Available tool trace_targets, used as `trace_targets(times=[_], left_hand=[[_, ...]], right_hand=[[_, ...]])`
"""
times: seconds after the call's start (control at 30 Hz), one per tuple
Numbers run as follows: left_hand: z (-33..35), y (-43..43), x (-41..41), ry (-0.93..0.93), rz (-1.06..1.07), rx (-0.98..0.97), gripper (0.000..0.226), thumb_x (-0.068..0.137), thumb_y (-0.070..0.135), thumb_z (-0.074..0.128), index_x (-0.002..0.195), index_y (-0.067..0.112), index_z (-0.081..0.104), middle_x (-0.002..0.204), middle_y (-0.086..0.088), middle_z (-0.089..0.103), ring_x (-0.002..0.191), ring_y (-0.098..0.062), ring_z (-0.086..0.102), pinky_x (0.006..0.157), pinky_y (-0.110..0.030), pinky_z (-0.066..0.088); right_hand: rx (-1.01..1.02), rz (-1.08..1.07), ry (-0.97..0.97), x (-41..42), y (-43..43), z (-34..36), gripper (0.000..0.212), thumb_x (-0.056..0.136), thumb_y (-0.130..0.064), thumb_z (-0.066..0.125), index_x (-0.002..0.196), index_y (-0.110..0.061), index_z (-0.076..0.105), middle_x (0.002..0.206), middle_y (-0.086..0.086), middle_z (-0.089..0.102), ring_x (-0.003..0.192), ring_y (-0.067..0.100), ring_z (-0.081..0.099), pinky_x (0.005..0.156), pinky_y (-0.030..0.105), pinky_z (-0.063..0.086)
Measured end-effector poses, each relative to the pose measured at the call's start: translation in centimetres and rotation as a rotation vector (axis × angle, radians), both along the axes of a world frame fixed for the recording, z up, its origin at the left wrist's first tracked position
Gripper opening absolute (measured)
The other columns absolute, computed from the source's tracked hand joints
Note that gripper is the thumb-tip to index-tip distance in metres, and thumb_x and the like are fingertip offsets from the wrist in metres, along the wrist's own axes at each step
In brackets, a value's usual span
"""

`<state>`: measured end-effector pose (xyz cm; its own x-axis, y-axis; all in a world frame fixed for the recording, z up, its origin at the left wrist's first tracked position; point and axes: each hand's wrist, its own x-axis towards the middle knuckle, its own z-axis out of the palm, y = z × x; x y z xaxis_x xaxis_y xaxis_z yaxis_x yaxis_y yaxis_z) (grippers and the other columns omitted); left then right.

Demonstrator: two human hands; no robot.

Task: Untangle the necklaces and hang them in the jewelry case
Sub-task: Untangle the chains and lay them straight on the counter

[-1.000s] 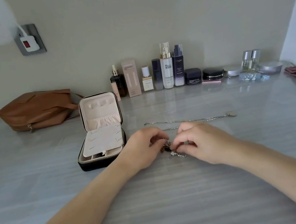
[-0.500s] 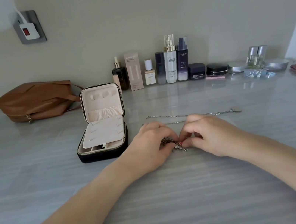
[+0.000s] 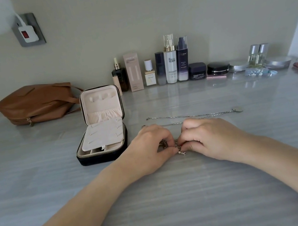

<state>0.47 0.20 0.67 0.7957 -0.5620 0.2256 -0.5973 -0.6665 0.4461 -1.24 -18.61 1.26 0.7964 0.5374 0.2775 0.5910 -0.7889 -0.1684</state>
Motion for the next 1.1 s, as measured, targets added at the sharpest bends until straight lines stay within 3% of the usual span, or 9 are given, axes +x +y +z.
trace_targets(times=[0.13,0.37,0.5,0.57,0.63,0.73,0.9,1.03,1.1], left_hand=[[0.1,0.2,0.2,0.011,0.006,0.004,0.021,0.075,0.039,0.057,0.082,0.019,0.062,0.098,-0.002,0.061,0.100,-0.017,0.051,0.093,-0.028,0.038],[0.6,0.8,0.4,0.046,0.006,0.038,0.004,0.083,0.021,0.063,0.085,0.019,0.065,0.106,0.000,0.062,0.108,-0.016,0.051,0.097,-0.027,0.037],[1.0,1.0,0.3,0.052,0.056,0.066,0.004,0.084,0.021,0.060,0.083,0.023,0.063,0.109,0.001,0.061,0.101,-0.015,0.055,0.085,-0.021,0.039],[1.1,1.1,0.3,0.039,0.068,0.081,0.006,0.085,0.022,0.058,0.081,0.026,0.059,0.110,0.002,0.060,0.098,-0.013,0.054,0.074,-0.011,0.037],[1.2,1.1,0.3,0.030,0.070,0.083,0.005,0.086,0.021,0.058,0.082,0.023,0.060,0.110,0.002,0.060,0.097,-0.012,0.053,0.071,-0.005,0.033],[1.3,1.1,0.3,0.024,0.071,0.093,0.005,0.086,0.021,0.057,0.083,0.022,0.061,0.110,0.002,0.060,0.095,-0.010,0.051,0.069,-0.002,0.032],[1.5,1.4,0.4,0.010,0.081,0.124,0.008,0.086,0.020,0.057,0.080,0.024,0.058,0.106,0.003,0.060,0.088,-0.006,0.046,0.067,-0.006,0.031],[1.6,1.4,0.4,-0.004,0.131,0.123,0.006,0.086,0.021,0.056,0.089,0.019,0.061,0.107,0.002,0.058,0.099,-0.011,0.050,0.079,-0.017,0.033],[1.7,1.1,0.1,0.022,0.164,0.054,0.015,0.085,0.026,0.060,0.099,0.022,0.059,0.108,0.009,0.055,0.104,-0.009,0.050,0.081,-0.019,0.036]], right_hand=[[-0.023,0.021,-0.051,-0.2,0.0,0.1,0.030,0.083,-0.042,0.046,0.091,-0.025,0.070,0.089,-0.003,0.061,0.072,0.020,0.061,0.053,0.034,0.047],[-0.077,0.055,-0.292,-0.1,-0.1,-0.2,0.034,0.084,-0.037,0.038,0.073,-0.023,0.068,0.069,-0.006,0.059,0.044,0.015,0.054,0.028,0.027,0.038],[-0.075,0.027,-0.262,0.0,-0.2,-0.2,0.030,0.083,-0.033,0.040,0.075,-0.024,0.068,0.072,-0.008,0.059,0.048,0.014,0.055,0.033,0.025,0.038],[-0.013,-0.035,-0.161,0.0,-0.4,-0.1,0.021,0.085,-0.029,0.047,0.082,-0.024,0.067,0.080,-0.011,0.059,0.060,0.011,0.056,0.047,0.026,0.042],[0.088,-0.093,-0.035,0.3,-0.6,-0.1,0.011,0.083,-0.023,0.056,0.084,-0.023,0.066,0.078,-0.013,0.054,0.063,0.002,0.051,0.057,0.023,0.041],[0.330,-0.155,0.112,0.4,-0.7,0.3,0.006,0.077,-0.018,0.065,0.074,-0.023,0.066,0.072,-0.012,0.056,0.061,-0.001,0.051,0.056,0.011,0.038],[0.591,-0.166,0.270,-0.2,-0.7,1.3,0.006,0.081,-0.017,0.066,0.075,-0.017,0.066,0.059,-0.001,0.064,0.040,-0.001,0.046,0.047,0.008,0.035],[0.699,-0.146,0.300,-0.1,-0.5,1.5,0.017,0.081,-0.010,0.065,0.069,-0.022,0.061,0.069,0.003,0.068,0.047,0.002,0.058,0.060,0.021,0.050],[0.760,-0.136,0.321,-0.1,-0.2,1.6,0.019,0.081,-0.007,0.064,0.071,-0.022,0.061,0.069,0.001,0.066,0.046,0.002,0.056,0.054,0.017,0.047]])
